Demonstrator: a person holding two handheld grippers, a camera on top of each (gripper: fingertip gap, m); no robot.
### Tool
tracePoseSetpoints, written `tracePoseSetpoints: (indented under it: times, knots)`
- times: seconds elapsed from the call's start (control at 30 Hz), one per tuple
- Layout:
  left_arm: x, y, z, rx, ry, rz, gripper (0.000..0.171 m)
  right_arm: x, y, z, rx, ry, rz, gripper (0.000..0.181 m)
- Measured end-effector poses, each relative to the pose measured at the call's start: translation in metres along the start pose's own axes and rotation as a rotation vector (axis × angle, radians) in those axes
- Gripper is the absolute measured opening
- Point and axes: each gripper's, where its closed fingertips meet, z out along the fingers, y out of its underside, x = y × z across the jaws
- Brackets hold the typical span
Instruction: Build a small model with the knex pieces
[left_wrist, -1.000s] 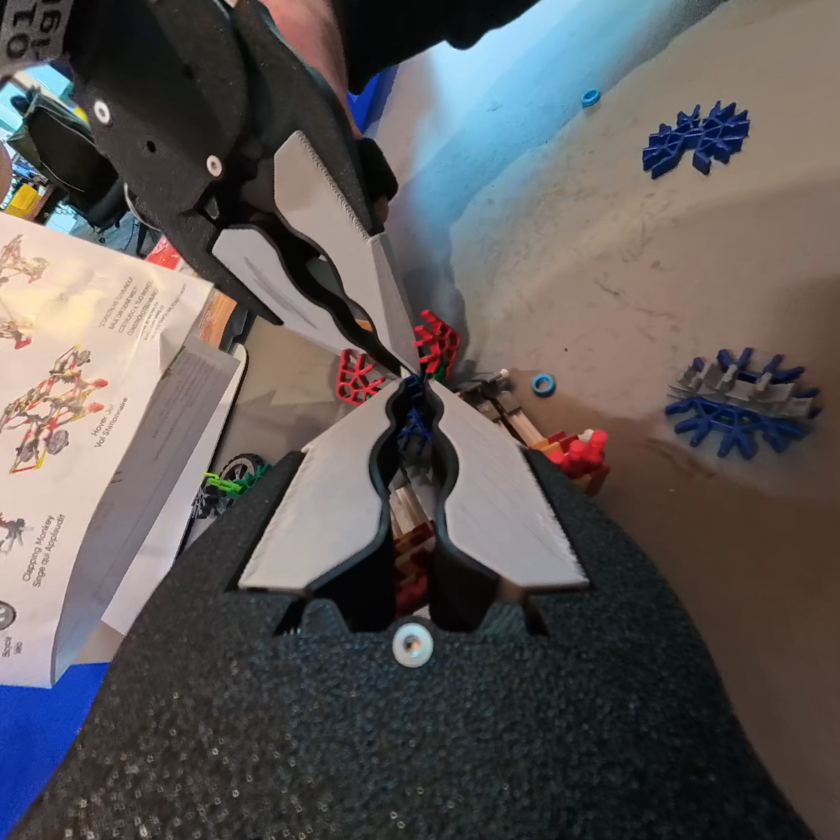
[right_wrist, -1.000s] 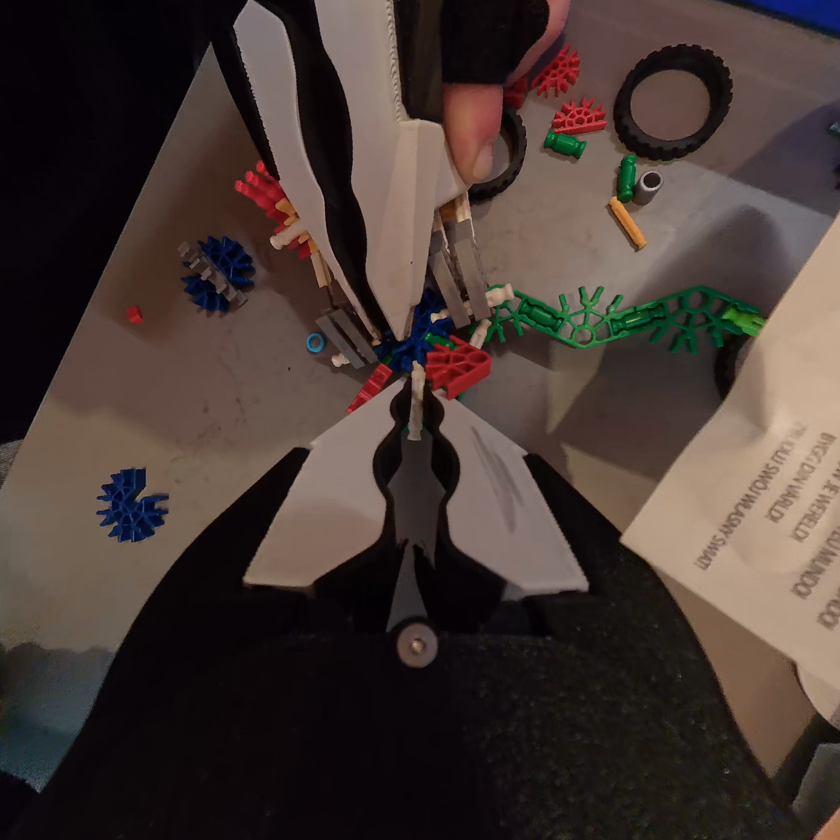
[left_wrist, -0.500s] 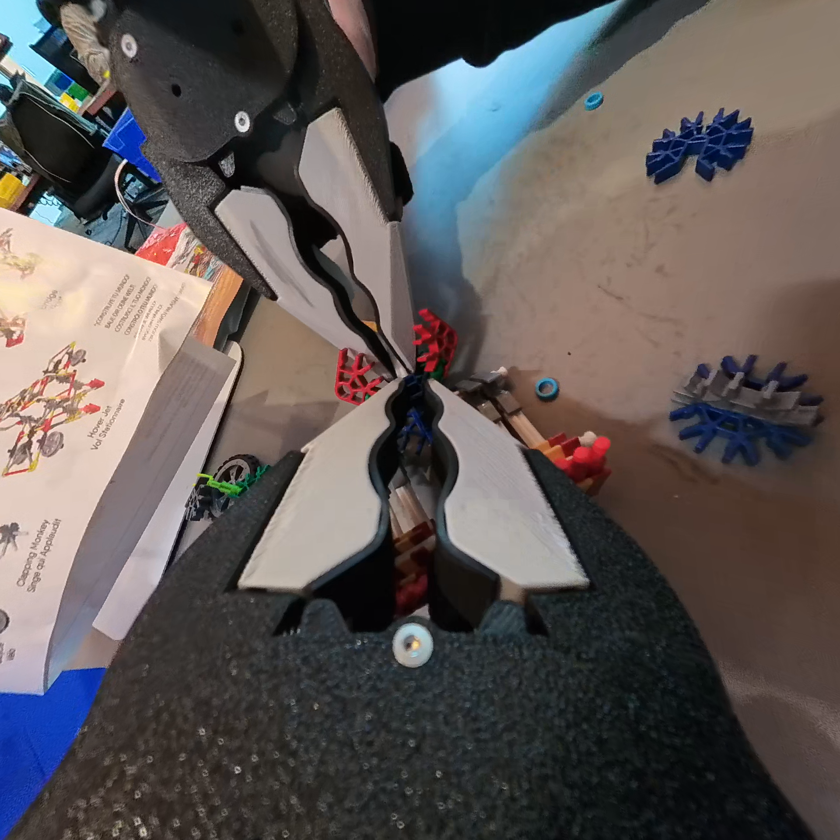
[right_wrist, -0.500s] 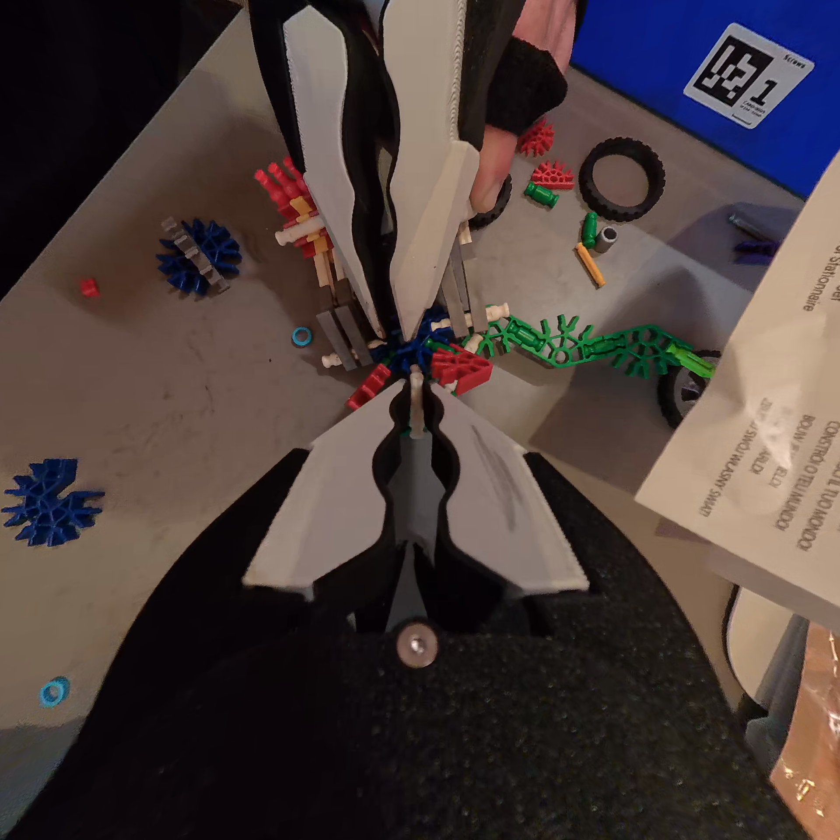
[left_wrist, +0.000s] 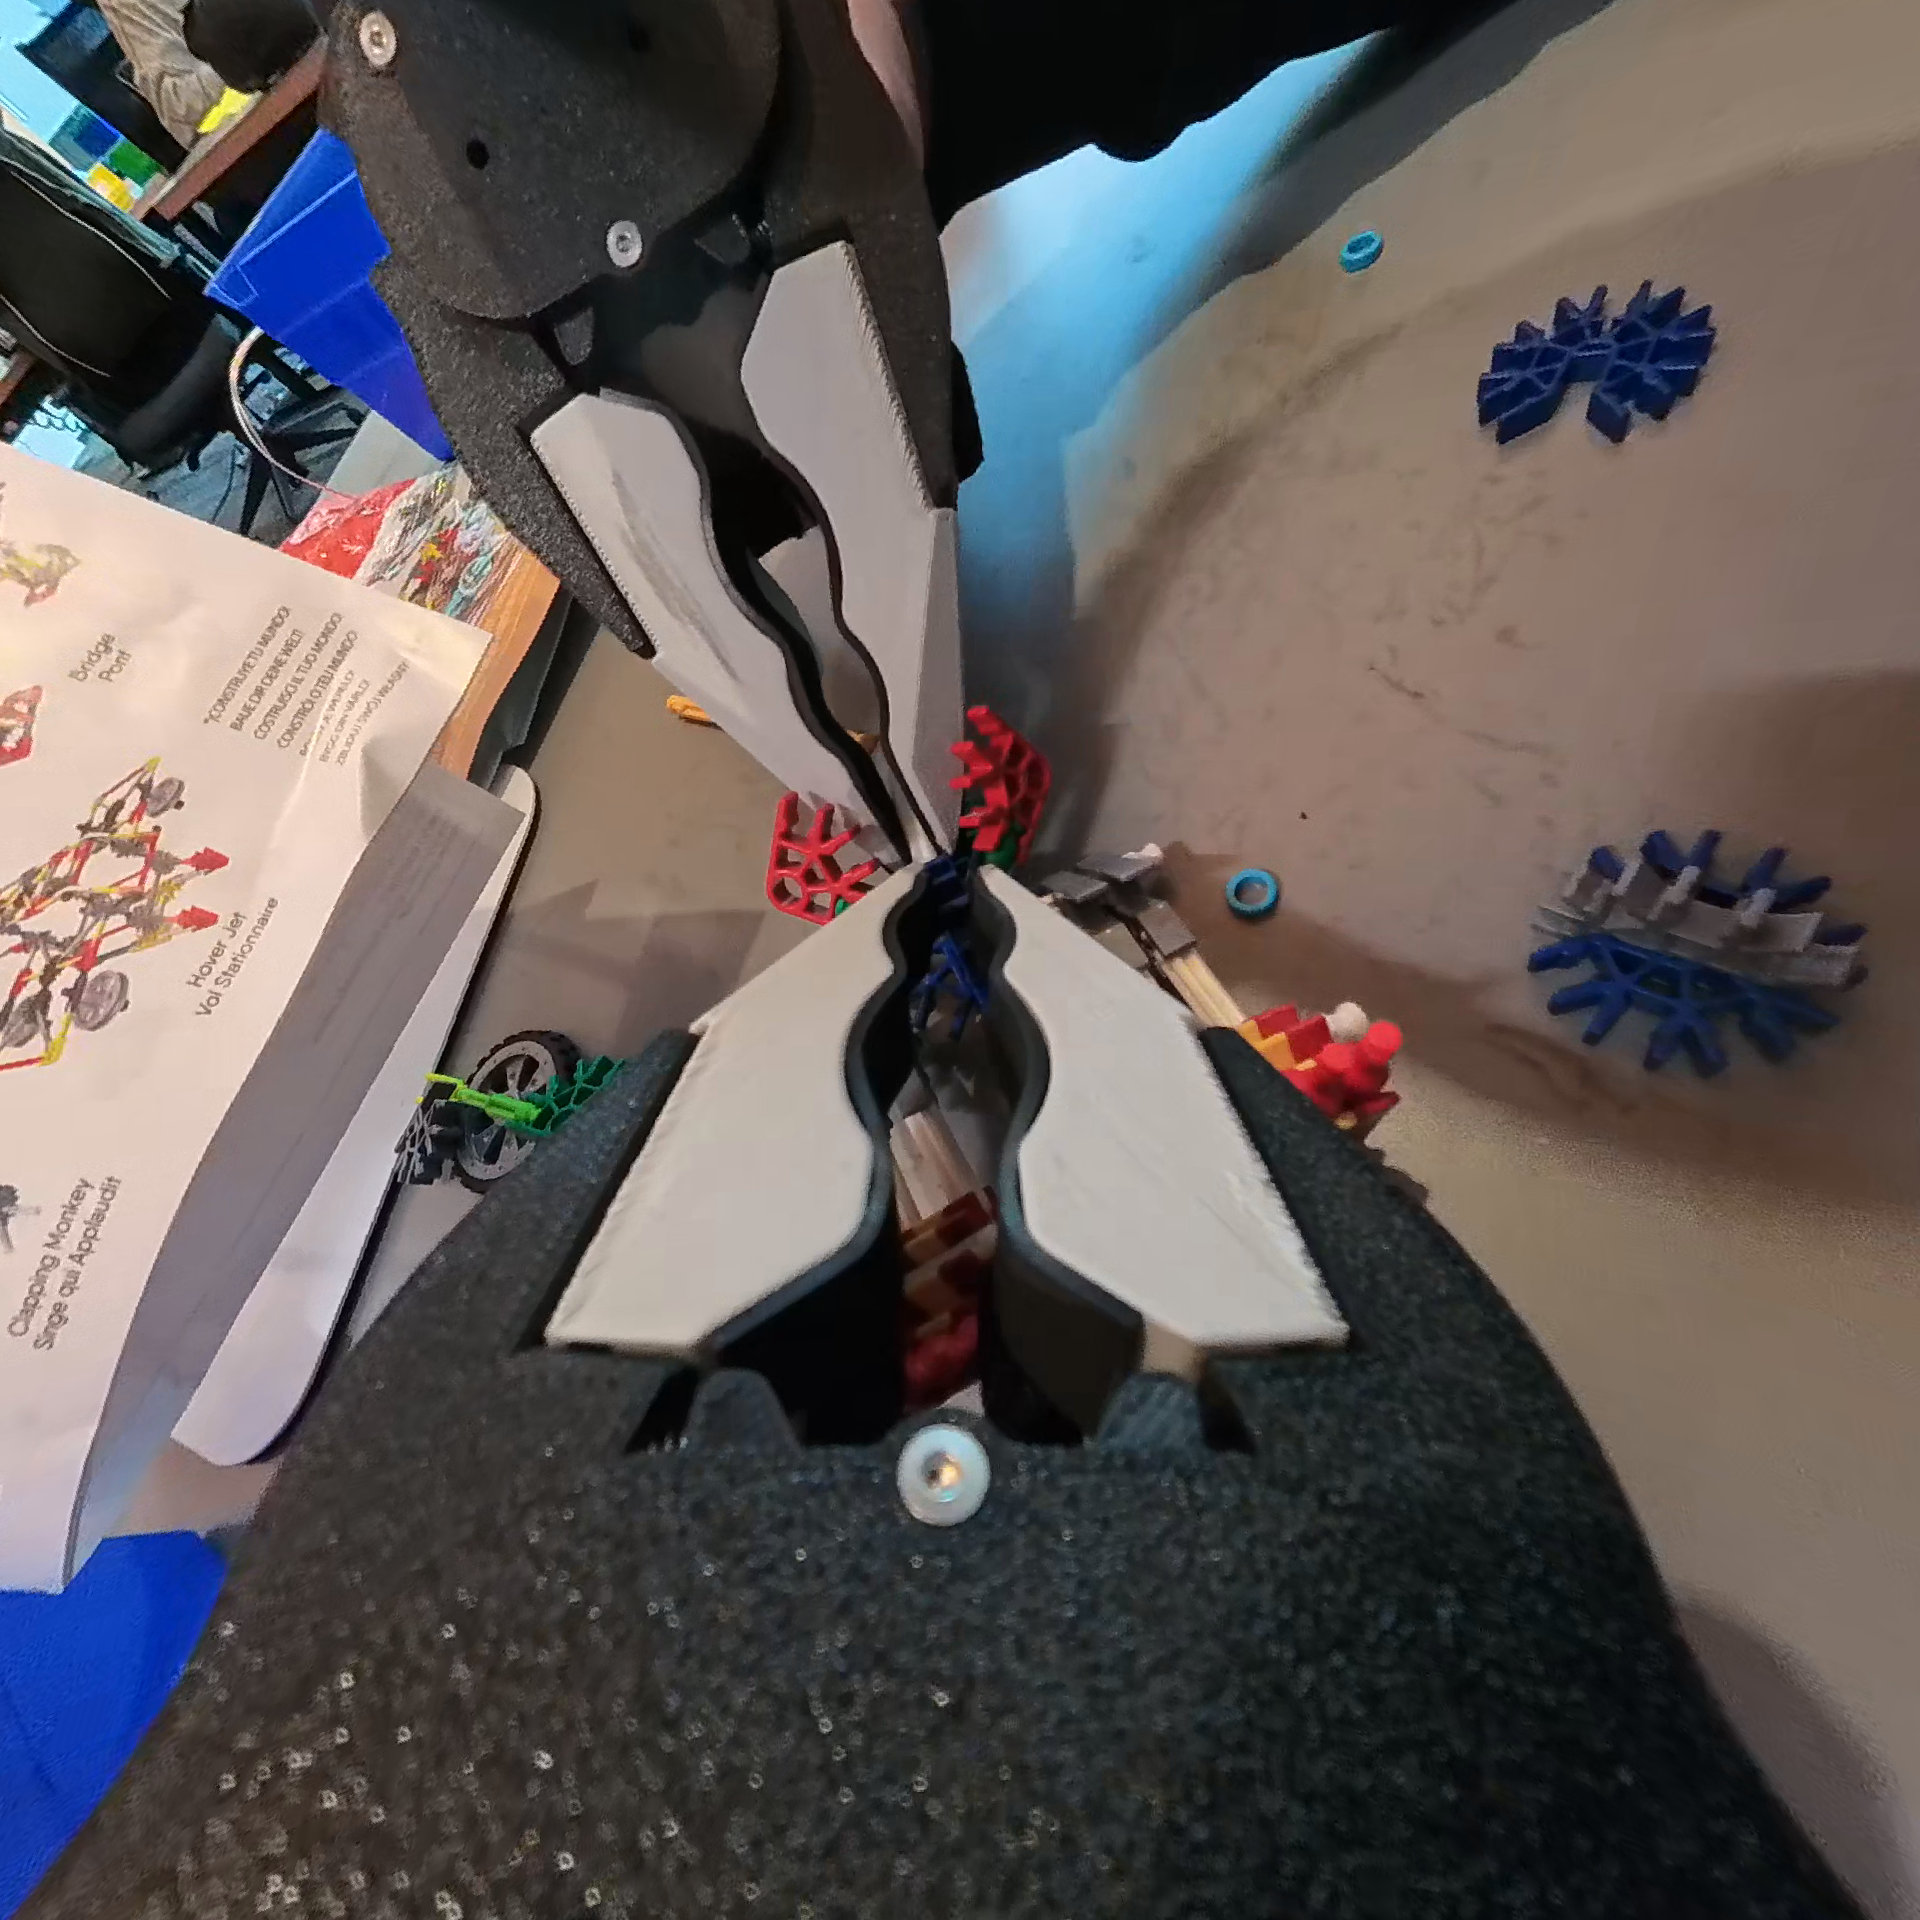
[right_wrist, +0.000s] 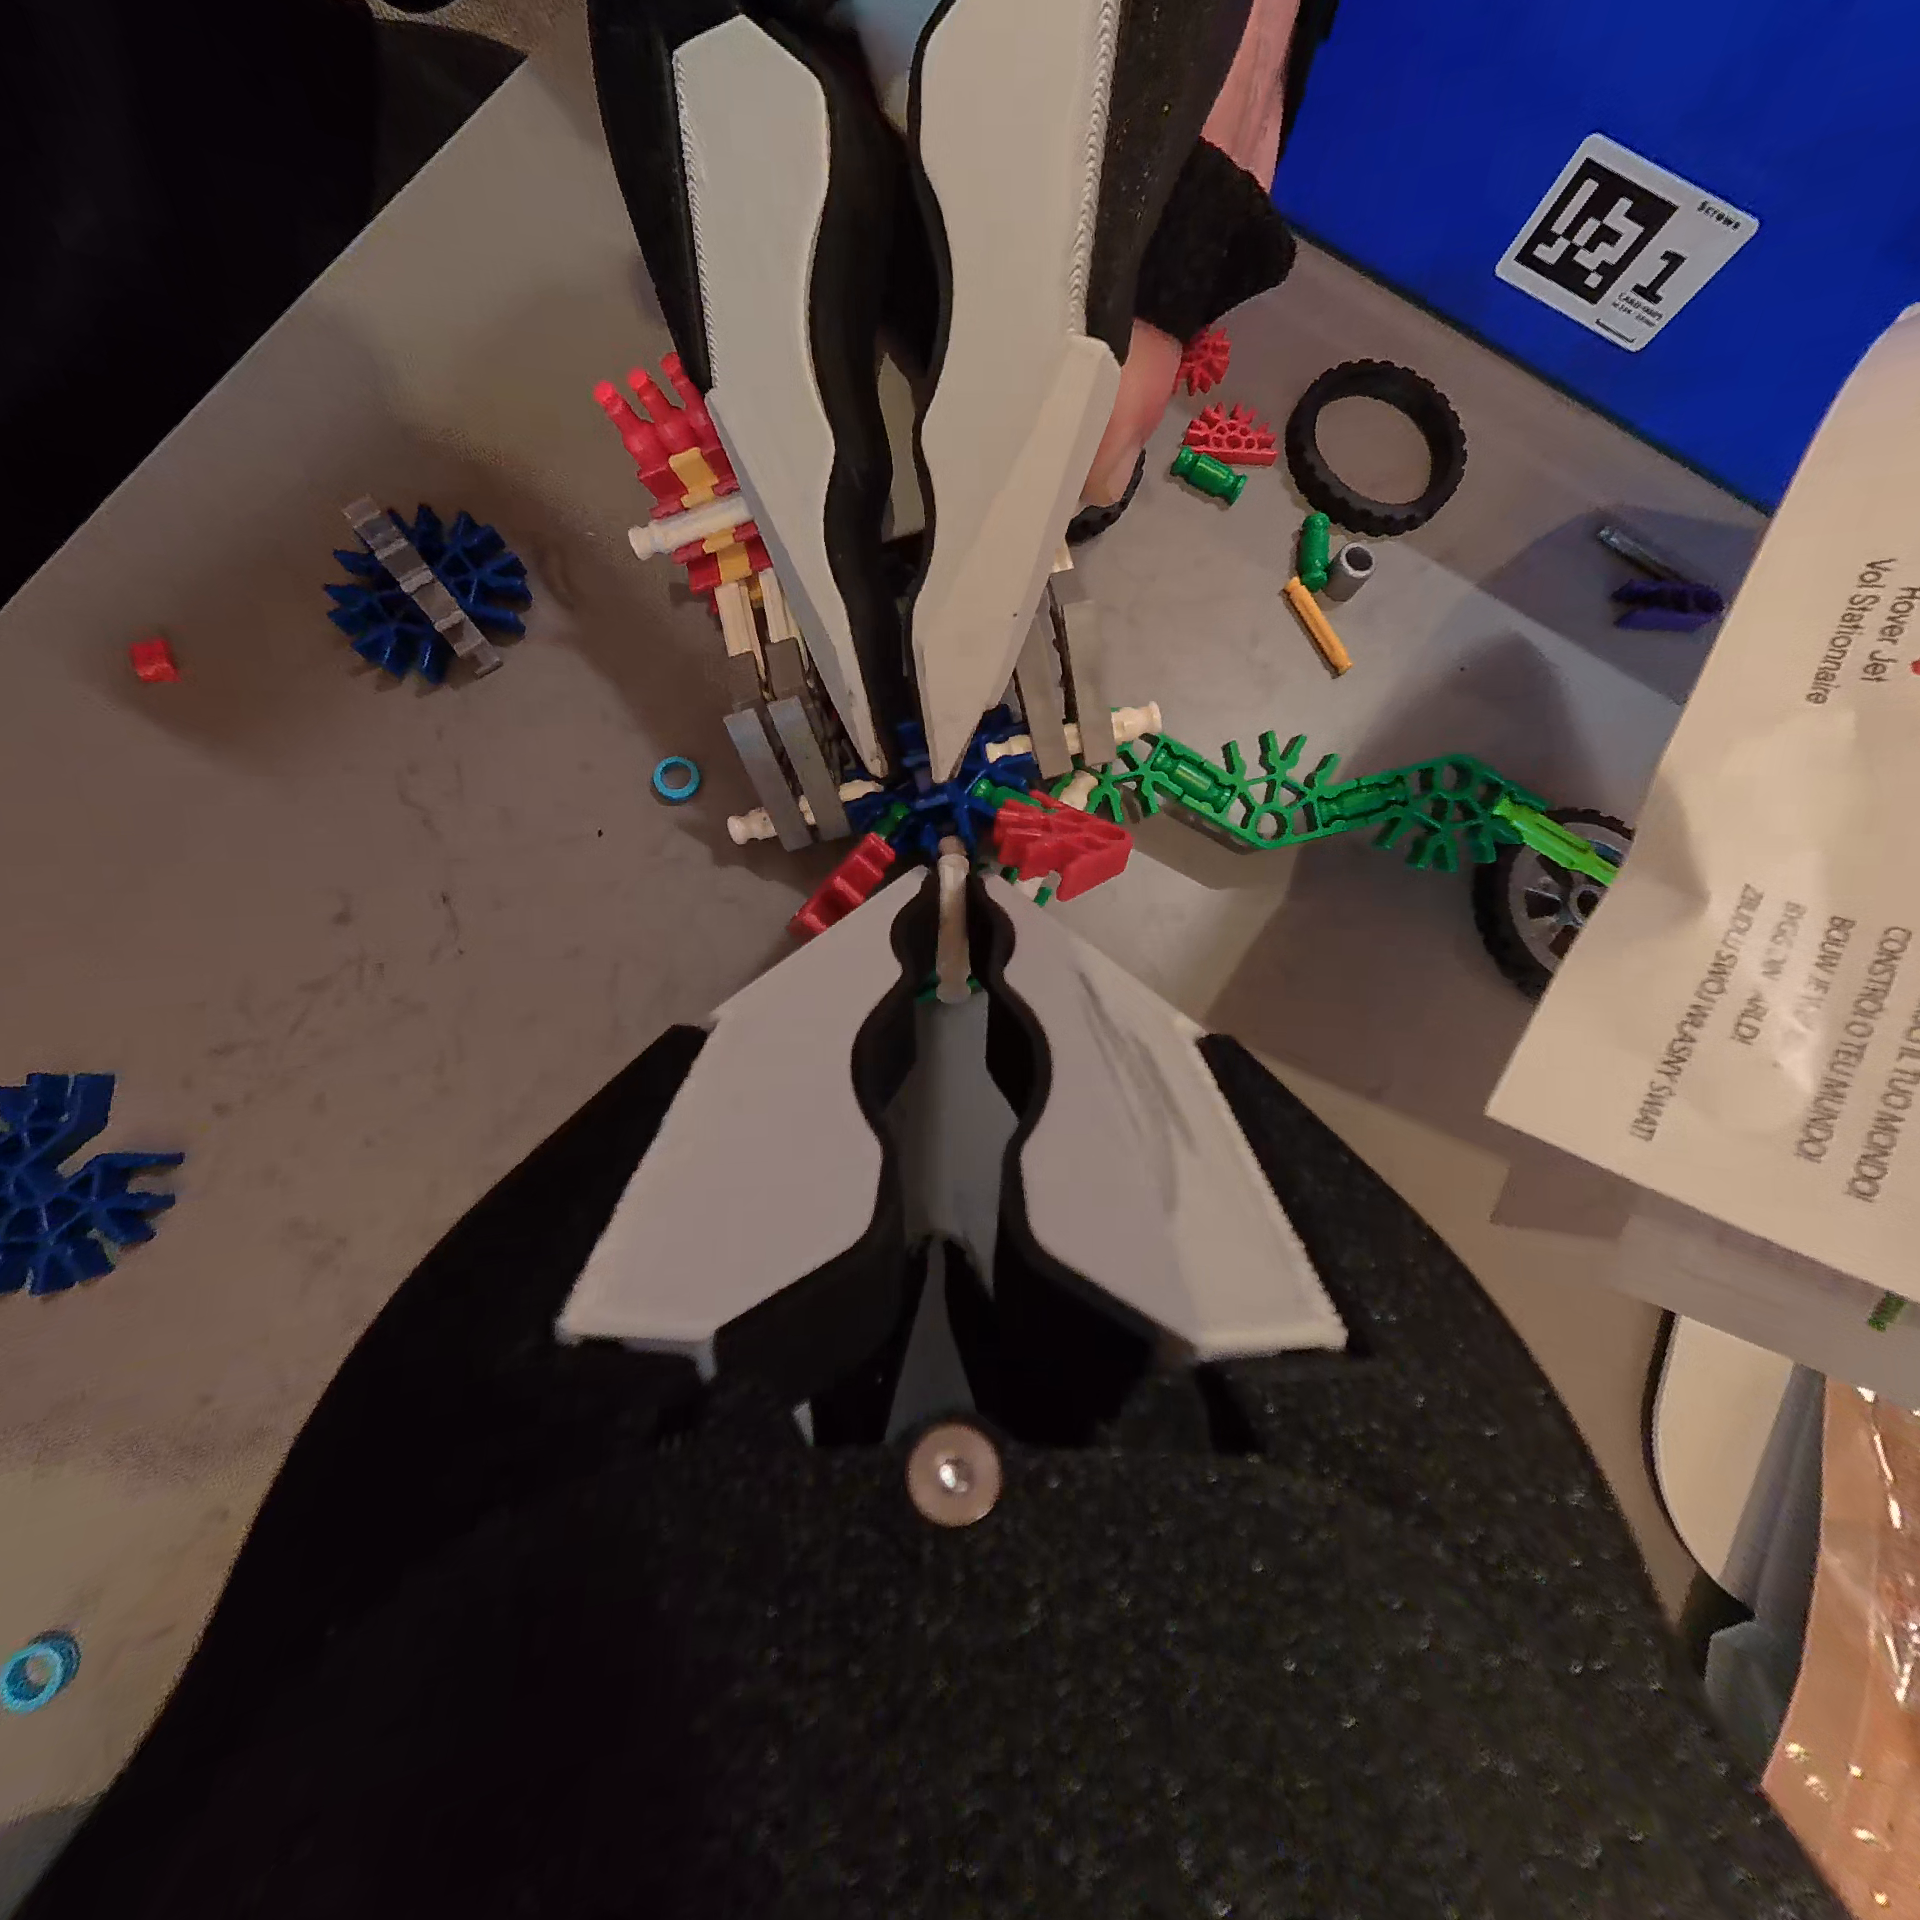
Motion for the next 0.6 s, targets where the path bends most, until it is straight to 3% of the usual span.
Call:
tracePoseSetpoints:
  times: [0.6]
  knots:
    - [0.0016,-0.0014,-0.0003,0.011,-0.005,0.033,0.005,-0.0032,0.0031,-0.0011,-0.046,-0.015,-0.003,0.004]
